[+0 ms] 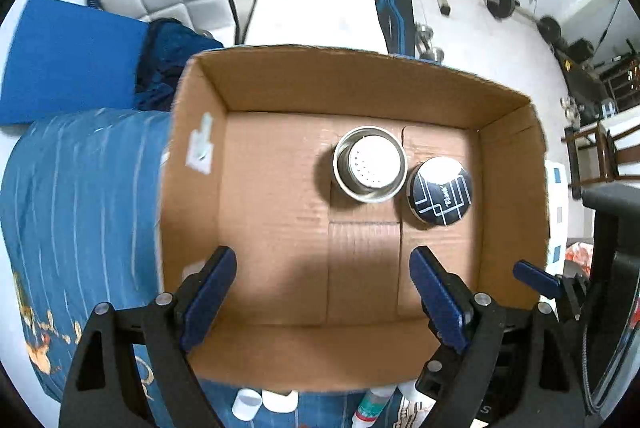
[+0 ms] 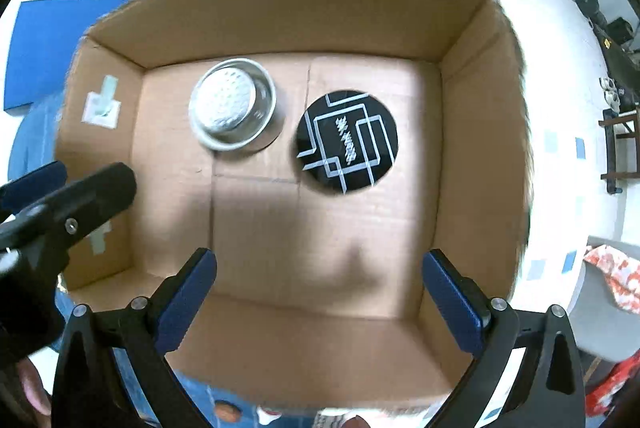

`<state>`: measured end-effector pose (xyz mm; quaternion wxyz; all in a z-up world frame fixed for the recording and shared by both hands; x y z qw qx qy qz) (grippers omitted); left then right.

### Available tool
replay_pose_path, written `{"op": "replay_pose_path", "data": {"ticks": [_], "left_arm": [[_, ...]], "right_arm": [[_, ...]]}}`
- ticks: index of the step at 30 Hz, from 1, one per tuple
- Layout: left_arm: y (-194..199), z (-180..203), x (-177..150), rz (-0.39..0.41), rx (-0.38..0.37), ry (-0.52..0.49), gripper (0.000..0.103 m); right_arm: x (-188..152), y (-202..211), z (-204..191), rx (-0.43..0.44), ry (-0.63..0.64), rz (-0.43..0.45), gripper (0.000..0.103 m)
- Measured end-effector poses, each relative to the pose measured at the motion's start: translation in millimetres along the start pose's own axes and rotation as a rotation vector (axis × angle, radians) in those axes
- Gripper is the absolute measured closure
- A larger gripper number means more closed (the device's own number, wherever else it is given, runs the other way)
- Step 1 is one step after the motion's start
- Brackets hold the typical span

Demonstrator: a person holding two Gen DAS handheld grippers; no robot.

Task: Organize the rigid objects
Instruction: 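Lower the silver cup and black tin into the box and open both tools, then grasp the gold tin with the left tool while the right tool grasps the white jar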

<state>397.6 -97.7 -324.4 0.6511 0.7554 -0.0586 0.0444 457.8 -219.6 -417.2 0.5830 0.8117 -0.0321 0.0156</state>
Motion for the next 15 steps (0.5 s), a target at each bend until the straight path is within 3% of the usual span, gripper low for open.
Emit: {"op": "replay_pose_path", "data": {"ticks": [8,15], "left_arm": [[56.0,-16.2,-35.3,0.147,0.043,0.027,0.014],[98.8,-21.2,-59.1,0.208,0.029,0.036,0.014]], "right_arm": [[-35.1,51.3,-7.7,-0.044,0.017,0.158,0.0],[-70.9,100.3,-16.1,-0.015,0.005,0.226,0.0]]}}
Point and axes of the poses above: each gripper's, at about its wrist camera, not at the fingertips, and y roughly against the way its jaws point, z to its right, x to its top, the point moved 9 cm from there along -y, roughly the way its jaws point, and after that the axes turned 14 degrees about x, right-handed, at the moved point
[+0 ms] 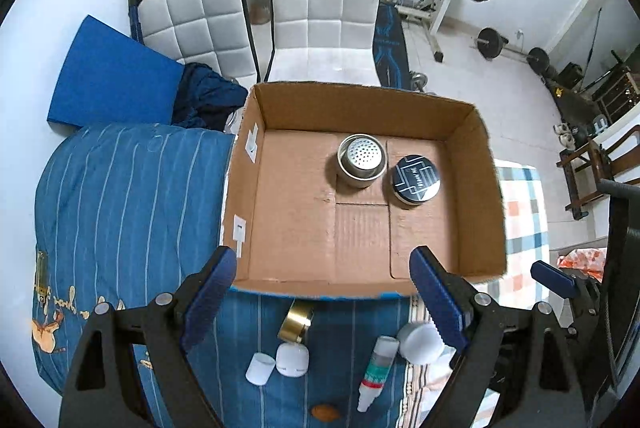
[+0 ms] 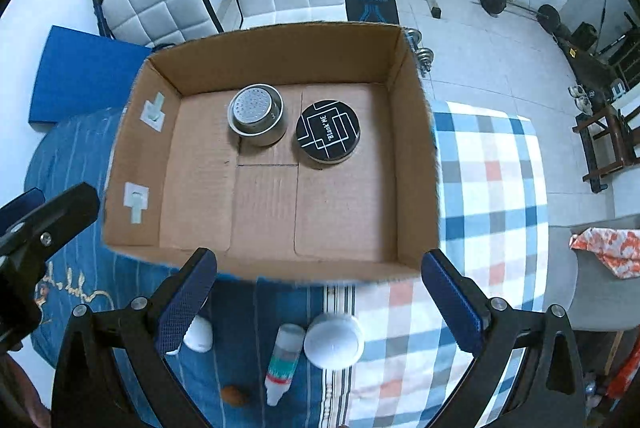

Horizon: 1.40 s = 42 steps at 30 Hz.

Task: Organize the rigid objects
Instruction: 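Grasp the gold tin with the left tool while the right tool grasps the white jar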

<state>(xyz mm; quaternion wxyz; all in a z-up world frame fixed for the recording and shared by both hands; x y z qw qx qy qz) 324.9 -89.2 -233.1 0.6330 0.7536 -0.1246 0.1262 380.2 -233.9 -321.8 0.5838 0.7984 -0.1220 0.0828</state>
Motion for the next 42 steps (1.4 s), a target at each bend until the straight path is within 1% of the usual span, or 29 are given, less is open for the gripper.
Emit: {"op": "replay_pose_path", "data": {"ticks": [3,5,6,7,9,11,12,13,14,16,20,22,23,25,26,27,28,30,31,32,33,35,36,38,40,42], "left_arm": [[13.6,-5.5,-10.3,0.005,-0.018,0.011,0.014],[15.6,-15.6,-24.6,-0.007,-0.017,0.017,0.014],[15.6,-20.7,-32.0,-0.014,-0.01,0.018,0.014],[11.6,-28.7,-46.1,-0.028,0.003,0.018,0.014],[0.9,-38.5,-67.4,-0.062,0.019,0.016,0.014],[-22.5,-49.6,-98.7,-0.129,0.047,0.017,0.014],[-30.3,-52.0,-108.4,-0.151,0.053,0.017,0.014],[-49.0,-55.4,-124.2,-0.204,0.057,0.019,0.014],[-59.9,-55.7,-131.0,-0.233,0.054,0.023,0.014],[-85.4,-52.9,-141.9,-0.275,0.058,0.018,0.014],[-114.1,-37.5,-139.6,-0.281,0.075,-0.033,0.015],[-128.3,-26.1,-137.3,-0.298,0.065,-0.056,0.02],[-135.3,-19.9,-136.0,-0.308,0.066,-0.069,0.023],[-147.4,-11.0,-132.5,-0.32,0.066,-0.088,0.026],[-153.5,-5.6,-131.1,-0.325,0.067,-0.1,0.037],[-158.1,-2.0,-130.7,-0.332,0.069,-0.11,0.047],[-165.3,2.2,-130.7,-0.348,0.072,-0.121,0.051],[-171.7,6.2,-131.5,-0.364,0.06,-0.121,0.066],[-174.3,8.1,-132.0,-0.375,0.043,-0.107,0.067],[-174.8,8.0,-132.5,-0.379,0.037,-0.094,0.069],[-174.5,7.4,-133.0,-0.381,0.034,-0.08,0.07],[-171.2,3.4,-137.0,-0.386,0.03,-0.049,0.071],[-169.6,1.0,-140.2,-0.393,0.035,-0.04,0.073],[-166.7,-2.8,-151.1,-0.428,0.023,-0.012,0.076],[-168.6,-4.9,-159.6,-0.456,0.012,0.013,0.076],[-174.8,-4.3,-161.0,-0.47,-0.001,0.03,0.076]], "right_arm": [[-11.5,18.8,-1.2,0.018,0.0,0.017,0.0],[-21.8,24.9,1.3,0.028,0.0,0.02,0.0],[-29.7,27.4,2.6,0.032,-0.002,0.014,0.0],[-40.4,26.1,5.9,0.038,-0.01,0.002,0.0],[-58.3,19.0,11.4,0.045,-0.02,-0.031,0.0],[-81.9,5.1,20.2,0.047,-0.037,-0.078,0.0],[-91.6,-3.3,25.0,0.041,-0.044,-0.1,0.0],[-104.3,-16.7,31.3,0.04,-0.058,-0.13,0.0],[-112.2,-27.1,35.7,0.043,-0.071,-0.15,0.0],[-126.7,-51.3,46.2,0.044,-0.098,-0.183,0.0],[-141.2,-90.9,59.4,0.044,-0.143,-0.227,0.0],[-145.7,-108.0,63.9,0.028,-0.155,-0.25,0.0],[-147.9,-114.8,64.9,0.029,-0.163,-0.26,0.0],[-153.2,-130.1,66.2,0.043,-0.193,-0.286,0.0],[-155.3,-135.2,66.1,0.052,-0.204,-0.295,0.001],[-157.3,-140.1,65.9,0.062,-0.213,-0.303,0.004],[-157.3,-142.9,63.0,0.11,-0.234,-0.293,0.004],[-158.8,-143.9,62.3,0.127,-0.25,-0.299,0.007],[-158.8,-142.3,61.5,0.139,-0.256,-0.298,0.01],[-156.6,-139.7,61.5,0.141,-0.258,-0.297,0.016],[-155.7,-136.8,62.9,0.13,-0.254,-0.295,0.021],[-153.3,-132.8,66.1,0.104,-0.236,-0.304,0.027],[-154.9,-132.5,67.8,0.095,-0.232,-0.313,0.027],[-157.6,-134.3,68.0,0.115,-0.235,-0.33,0.026],[-161.9,-138.6,68.6,0.109,-0.236,-0.348,0.026],[-168.5,-145.6,68.9,0.108,-0.256,-0.362,0.026]]}}
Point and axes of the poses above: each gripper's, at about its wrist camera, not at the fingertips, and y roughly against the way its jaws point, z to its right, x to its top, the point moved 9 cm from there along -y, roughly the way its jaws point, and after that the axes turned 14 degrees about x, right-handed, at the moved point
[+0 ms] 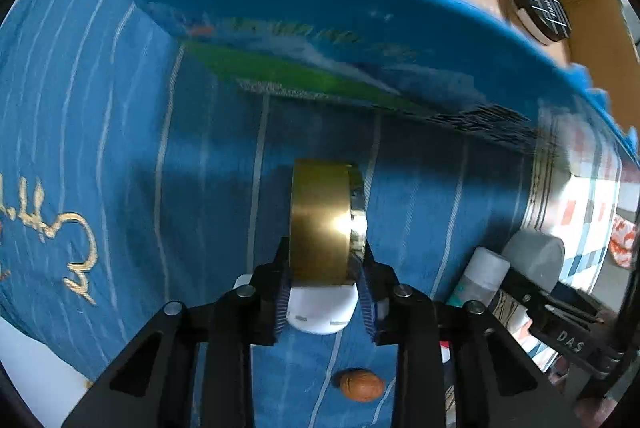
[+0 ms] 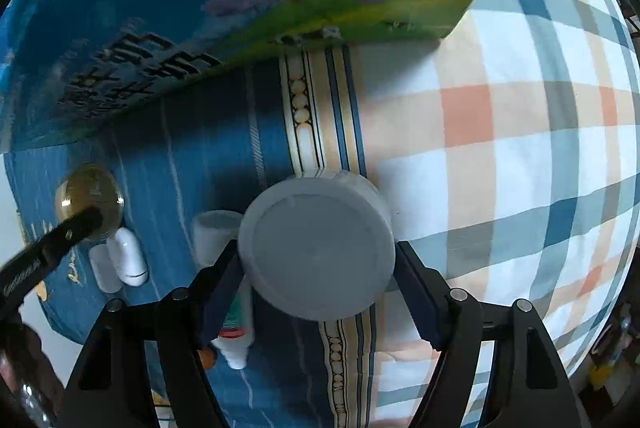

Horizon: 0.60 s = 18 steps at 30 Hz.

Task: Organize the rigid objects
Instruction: 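Grasp the gold tin with the left tool while the right tool grasps the white jar, then carry the gold tin with the left tool while the right tool carries the white jar into the box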

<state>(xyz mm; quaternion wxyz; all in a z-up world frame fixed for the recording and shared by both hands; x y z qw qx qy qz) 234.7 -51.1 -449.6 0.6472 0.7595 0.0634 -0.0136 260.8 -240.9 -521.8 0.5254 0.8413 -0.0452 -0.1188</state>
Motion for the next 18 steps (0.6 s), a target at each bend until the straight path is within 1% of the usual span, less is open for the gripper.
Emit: {"op": "replay_pose_path", "data": {"ticks": [1,2,3,6,9,12,15,18], "left_arm": [[-7.8,1.9,-0.5,-0.025,-0.013,-0.003,0.076],[-11.6,1.3,1.6,-0.031,-0.016,-0.007,0.076],[-14.5,-0.4,4.1,-0.029,-0.013,-0.009,0.076],[-12.2,-0.9,7.7,-0.004,-0.009,0.005,0.079],[3.6,-2.6,-3.7,0.022,-0.026,0.007,0.079],[10.7,-0.8,-18.1,0.019,-0.037,0.0,0.079],[3.2,-0.4,-29.0,0.009,-0.035,0.006,0.079],[-2.2,2.1,-29.3,0.002,-0.042,0.011,0.079]], "right_arm": [[-1.3,-3.9,1.9,0.002,-0.01,-0.001,0.026],[5.2,-1.4,-1.1,-0.006,-0.005,0.014,0.025],[4.9,-0.8,-0.7,-0.024,-0.001,0.021,0.029],[-4.1,0.1,1.4,-0.042,0.0,0.025,0.031],[-20.0,1.0,4.4,-0.088,0.026,-0.019,0.032],[-40.3,1.3,11.1,-0.114,0.055,-0.058,0.032],[-46.2,2.1,13.0,-0.121,0.061,-0.047,0.032],[-50.3,-1.0,16.3,-0.141,0.045,-0.058,0.032]]}}
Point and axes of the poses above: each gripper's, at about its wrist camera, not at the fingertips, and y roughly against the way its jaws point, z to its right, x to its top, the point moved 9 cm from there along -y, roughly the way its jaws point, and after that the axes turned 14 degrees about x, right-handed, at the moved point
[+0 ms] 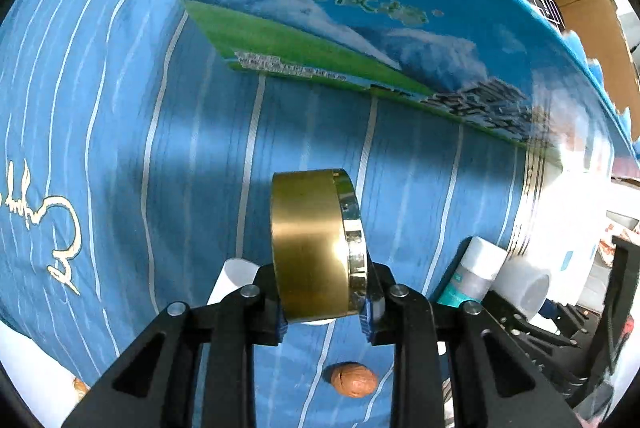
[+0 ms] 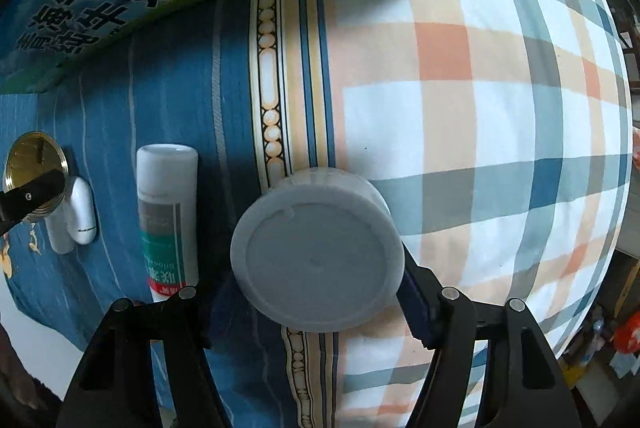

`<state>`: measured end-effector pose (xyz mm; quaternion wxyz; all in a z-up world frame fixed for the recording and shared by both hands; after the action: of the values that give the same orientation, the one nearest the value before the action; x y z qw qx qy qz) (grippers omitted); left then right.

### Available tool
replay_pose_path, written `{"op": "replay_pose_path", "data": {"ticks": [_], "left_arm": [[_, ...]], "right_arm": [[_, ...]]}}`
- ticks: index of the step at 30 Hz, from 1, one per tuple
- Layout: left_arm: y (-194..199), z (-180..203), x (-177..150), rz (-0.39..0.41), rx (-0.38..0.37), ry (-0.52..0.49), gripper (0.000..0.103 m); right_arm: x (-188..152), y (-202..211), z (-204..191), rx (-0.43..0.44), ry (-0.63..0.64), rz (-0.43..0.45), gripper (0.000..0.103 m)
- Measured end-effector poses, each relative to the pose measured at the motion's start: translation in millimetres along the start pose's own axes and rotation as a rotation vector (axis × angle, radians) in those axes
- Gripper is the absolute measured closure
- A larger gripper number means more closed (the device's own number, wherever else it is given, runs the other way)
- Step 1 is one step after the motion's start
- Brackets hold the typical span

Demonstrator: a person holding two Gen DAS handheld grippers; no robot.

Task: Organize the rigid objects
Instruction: 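Carry the gold tin with the left tool while the right tool carries the white jar into the box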

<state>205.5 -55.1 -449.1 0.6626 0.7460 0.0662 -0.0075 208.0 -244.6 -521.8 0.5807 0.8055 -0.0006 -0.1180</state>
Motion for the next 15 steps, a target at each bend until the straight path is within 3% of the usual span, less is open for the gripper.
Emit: {"op": "replay_pose_path", "data": {"ticks": [6,15], "left_arm": [[7.5,7.5,12.6,0.033,0.0,0.013,0.079],[81.3,7.9,-23.4,0.144,-0.014,-0.026,0.079]], "right_arm": [[-3.5,-5.0,-4.1,-0.051,0.027,0.011,0.033],[-33.5,35.5,-27.2,0.009,0.073,0.036,0.034]]}}
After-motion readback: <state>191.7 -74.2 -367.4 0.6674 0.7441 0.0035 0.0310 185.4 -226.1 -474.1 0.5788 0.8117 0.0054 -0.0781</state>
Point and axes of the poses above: each gripper's, at about its wrist camera, not at the fingertips, and y roughly against the way its jaws point, z to its right, x to its top, the point moved 9 cm from there along -y, roughly the way its jaws point, and after that the axes turned 14 degrees about x, right-handed, at the moved point
